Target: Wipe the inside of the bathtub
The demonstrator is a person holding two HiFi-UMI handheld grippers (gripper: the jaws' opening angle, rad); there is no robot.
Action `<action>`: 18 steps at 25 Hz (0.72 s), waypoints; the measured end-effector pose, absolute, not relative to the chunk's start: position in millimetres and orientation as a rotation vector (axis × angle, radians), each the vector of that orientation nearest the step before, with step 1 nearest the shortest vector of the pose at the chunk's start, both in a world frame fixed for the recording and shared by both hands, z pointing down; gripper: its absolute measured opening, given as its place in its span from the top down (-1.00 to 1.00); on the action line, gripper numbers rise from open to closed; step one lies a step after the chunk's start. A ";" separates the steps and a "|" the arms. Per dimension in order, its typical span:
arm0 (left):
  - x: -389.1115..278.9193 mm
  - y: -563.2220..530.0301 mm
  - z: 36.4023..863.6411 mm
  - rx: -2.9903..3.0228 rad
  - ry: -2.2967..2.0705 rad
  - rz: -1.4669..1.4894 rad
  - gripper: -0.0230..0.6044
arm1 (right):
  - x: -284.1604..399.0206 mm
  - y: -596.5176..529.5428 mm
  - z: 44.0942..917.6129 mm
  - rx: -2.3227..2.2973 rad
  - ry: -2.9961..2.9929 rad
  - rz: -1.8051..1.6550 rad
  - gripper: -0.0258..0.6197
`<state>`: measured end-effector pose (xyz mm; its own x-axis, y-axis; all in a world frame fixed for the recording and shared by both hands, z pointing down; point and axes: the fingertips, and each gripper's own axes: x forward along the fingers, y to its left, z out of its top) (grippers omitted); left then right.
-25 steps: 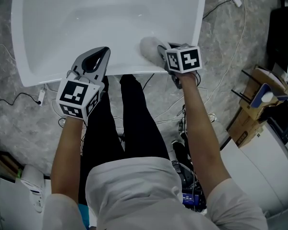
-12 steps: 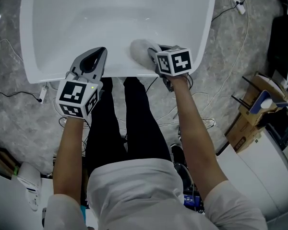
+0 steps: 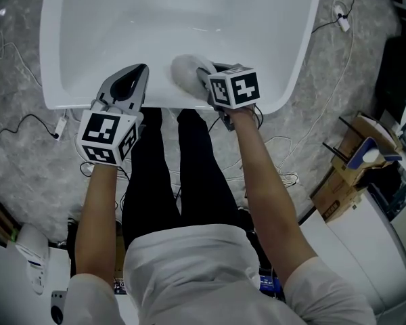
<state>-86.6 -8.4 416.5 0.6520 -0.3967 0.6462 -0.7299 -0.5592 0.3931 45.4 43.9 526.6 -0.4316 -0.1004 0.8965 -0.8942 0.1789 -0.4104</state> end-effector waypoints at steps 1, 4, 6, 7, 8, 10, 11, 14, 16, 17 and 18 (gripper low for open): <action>-89.8 -9.1 416.2 2.210 -0.875 0.654 0.89 | 40.3 42.1 526.2 0.947 -1.706 1.327 0.62; -101.8 -10.3 416.8 2.203 -0.889 0.648 0.89 | 23.8 36.8 526.0 0.931 -1.719 1.317 0.62; -110.3 -11.0 417.6 2.196 -0.902 0.645 0.89 | 13.2 33.5 526.0 0.922 -1.728 1.315 0.62; -114.3 -11.3 417.6 2.192 -0.910 0.643 0.89 | 8.4 32.1 525.7 0.919 -1.733 1.315 0.62; -118.1 -11.5 417.4 2.188 -0.919 0.640 0.89 | 3.5 31.1 525.4 0.915 -1.740 1.316 0.62; -126.8 -11.8 417.0 2.180 -0.936 0.635 0.89 | -8.0 29.6 525.6 0.903 -1.754 1.319 0.62; -131.9 -12.0 417.2 2.176 -0.945 0.633 0.89 | -14.1 28.0 525.5 0.898 -1.759 1.316 0.62; -148.7 -12.8 418.0 2.162 -0.972 0.630 0.89 | -34.8 20.4 523.8 0.883 -1.778 1.301 0.62; -159.5 -14.1 417.8 2.153 -0.992 0.627 0.89 | -48.7 15.9 522.5 0.868 -1.794 1.295 0.62; -165.0 -15.1 417.8 2.149 -1.003 0.625 0.89 | -55.8 13.7 522.0 0.861 -1.802 1.293 0.62; -170.5 -16.1 418.2 2.145 -1.014 0.624 0.89 | -62.7 11.5 521.6 0.858 -1.811 1.291 0.62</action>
